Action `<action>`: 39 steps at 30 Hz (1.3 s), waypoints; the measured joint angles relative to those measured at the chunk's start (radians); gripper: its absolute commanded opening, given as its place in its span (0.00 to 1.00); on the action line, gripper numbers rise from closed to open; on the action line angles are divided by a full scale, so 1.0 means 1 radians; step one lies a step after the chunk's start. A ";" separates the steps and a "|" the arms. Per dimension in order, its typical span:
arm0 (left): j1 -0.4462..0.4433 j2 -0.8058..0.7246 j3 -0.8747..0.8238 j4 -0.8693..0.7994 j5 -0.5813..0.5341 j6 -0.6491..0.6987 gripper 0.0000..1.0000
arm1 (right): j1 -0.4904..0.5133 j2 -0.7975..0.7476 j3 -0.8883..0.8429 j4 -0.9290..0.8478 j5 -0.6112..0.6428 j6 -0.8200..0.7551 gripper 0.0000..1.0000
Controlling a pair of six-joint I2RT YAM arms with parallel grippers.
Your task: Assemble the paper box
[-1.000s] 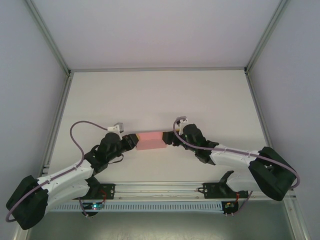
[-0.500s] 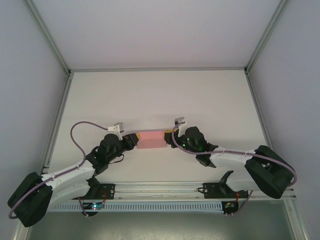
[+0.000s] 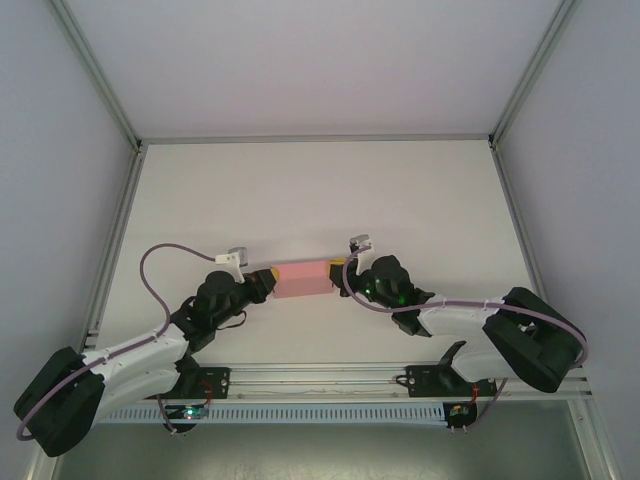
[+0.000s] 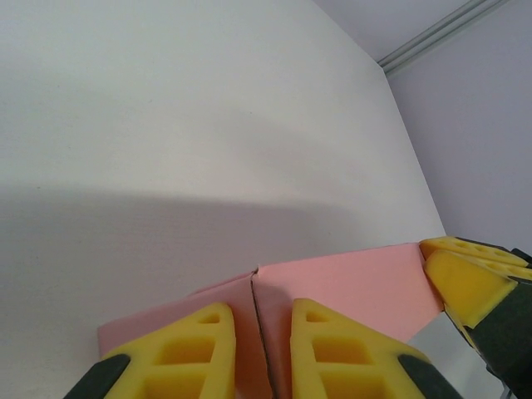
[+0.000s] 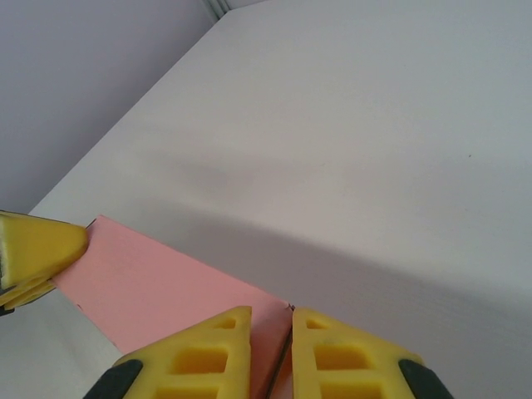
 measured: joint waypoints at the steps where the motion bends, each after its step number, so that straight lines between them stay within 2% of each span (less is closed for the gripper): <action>1: 0.000 -0.009 0.007 -0.022 0.002 0.001 0.15 | 0.003 -0.012 0.004 -0.023 0.003 0.006 0.19; 2: 0.000 -0.015 0.015 -0.042 0.003 0.004 0.24 | 0.005 -0.022 0.008 -0.047 0.008 0.013 0.24; 3: 0.000 -0.021 0.026 -0.069 0.006 0.011 0.39 | 0.007 -0.036 0.018 -0.087 0.013 0.019 0.28; 5: 0.000 -0.031 0.044 -0.122 0.011 0.023 0.59 | 0.010 -0.051 0.049 -0.166 0.026 0.034 0.33; 9: 0.000 -0.037 0.087 -0.246 0.011 0.046 0.72 | 0.011 -0.061 0.119 -0.317 0.045 0.063 0.38; 12: 0.000 -0.035 0.136 -0.332 0.005 0.067 0.76 | 0.010 -0.060 0.168 -0.410 0.061 0.079 0.40; 15: 0.000 -0.026 0.191 -0.400 -0.014 0.087 0.86 | 0.003 -0.060 0.211 -0.497 0.069 0.088 0.45; 17: 0.000 -0.019 0.224 -0.430 -0.022 0.104 1.00 | -0.002 -0.060 0.233 -0.543 0.071 0.092 0.47; 18: 0.000 -0.019 0.239 -0.446 -0.028 0.111 1.00 | -0.003 -0.060 0.245 -0.565 0.071 0.095 0.54; 19: 0.000 -0.019 0.253 -0.460 -0.034 0.115 1.00 | -0.004 -0.060 0.254 -0.587 0.071 0.100 0.66; 22: 0.000 -0.019 0.303 -0.521 -0.061 0.129 1.00 | -0.010 -0.062 0.275 -0.649 0.073 0.095 0.75; 23: 0.000 -0.020 0.326 -0.549 -0.079 0.135 1.00 | -0.016 -0.066 0.283 -0.669 0.074 0.090 0.89; 24: 0.000 -0.021 0.347 -0.577 -0.097 0.142 1.00 | -0.019 -0.072 0.291 -0.687 0.075 0.087 0.98; 31: 0.000 -0.029 0.525 -0.800 -0.248 0.183 1.00 | -0.063 -0.170 0.356 -0.750 0.069 -0.047 0.98; 34: 0.000 -0.027 0.571 -0.868 -0.299 0.196 1.00 | -0.071 -0.187 0.403 -0.782 0.030 -0.173 0.98; 39: 0.000 -0.006 0.615 -0.934 -0.303 0.227 1.00 | -0.075 -0.143 0.520 -0.895 -0.131 -0.466 0.98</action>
